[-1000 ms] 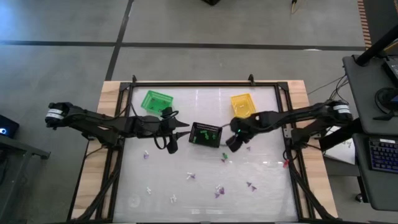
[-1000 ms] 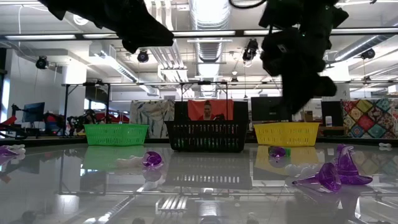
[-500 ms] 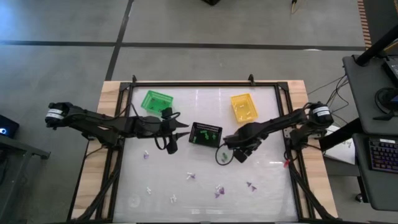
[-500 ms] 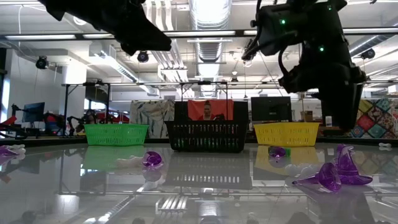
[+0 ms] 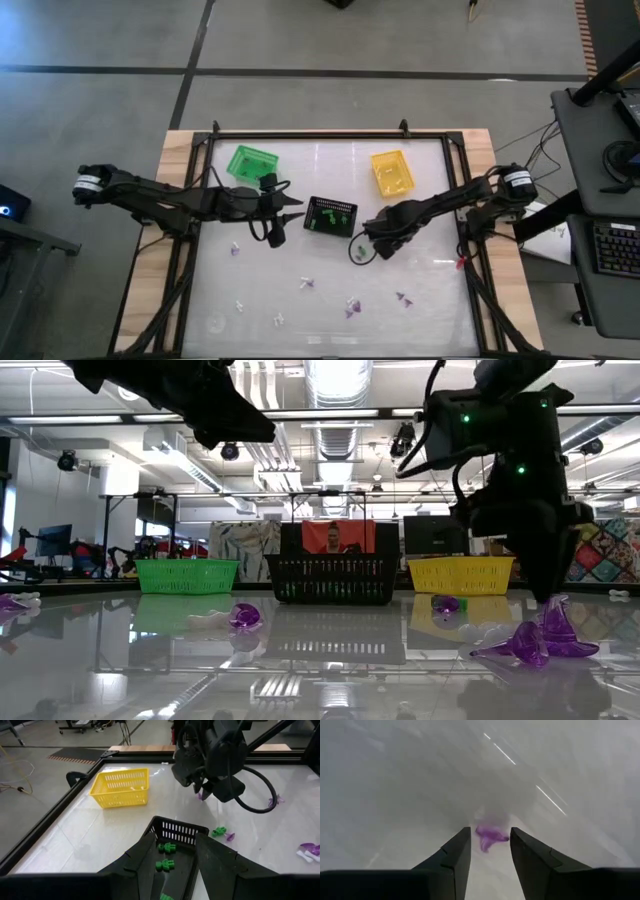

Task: Sort Halloween decoration
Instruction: Put the purple witch hat toy into the green bin

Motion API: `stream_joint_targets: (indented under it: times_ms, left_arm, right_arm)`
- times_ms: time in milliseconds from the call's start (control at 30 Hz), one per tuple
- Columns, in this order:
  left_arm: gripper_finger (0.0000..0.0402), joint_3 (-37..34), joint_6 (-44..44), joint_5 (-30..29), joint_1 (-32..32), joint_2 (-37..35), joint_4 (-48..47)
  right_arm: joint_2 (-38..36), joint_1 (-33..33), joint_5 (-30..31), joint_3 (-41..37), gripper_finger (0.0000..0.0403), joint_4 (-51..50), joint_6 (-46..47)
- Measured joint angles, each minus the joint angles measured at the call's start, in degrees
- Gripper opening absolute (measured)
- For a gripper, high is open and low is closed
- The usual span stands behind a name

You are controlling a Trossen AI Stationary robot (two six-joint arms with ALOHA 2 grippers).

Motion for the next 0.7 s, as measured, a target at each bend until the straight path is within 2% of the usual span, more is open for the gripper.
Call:
stream_joint_targets:
  times_ms: [133,467,700]
  left_arm:
    - [0.0123,0.0,0.0,0.0,0.0,0.0,0.0]
    - [0.0123,0.0,0.0,0.0,0.0,0.0,0.0]
    - [0.0123,0.0,0.0,0.0,0.0,0.0,0.0]
  right_arm:
    - [0.0,0.0,0.0,-0.6,0.0106,1.2,0.0]
    - [-0.3,0.0,0.8,-1.2,0.0016,1.4,0.8]
    - [-2.0,0.0,0.4,-1.5,0.0009,1.6,0.0]
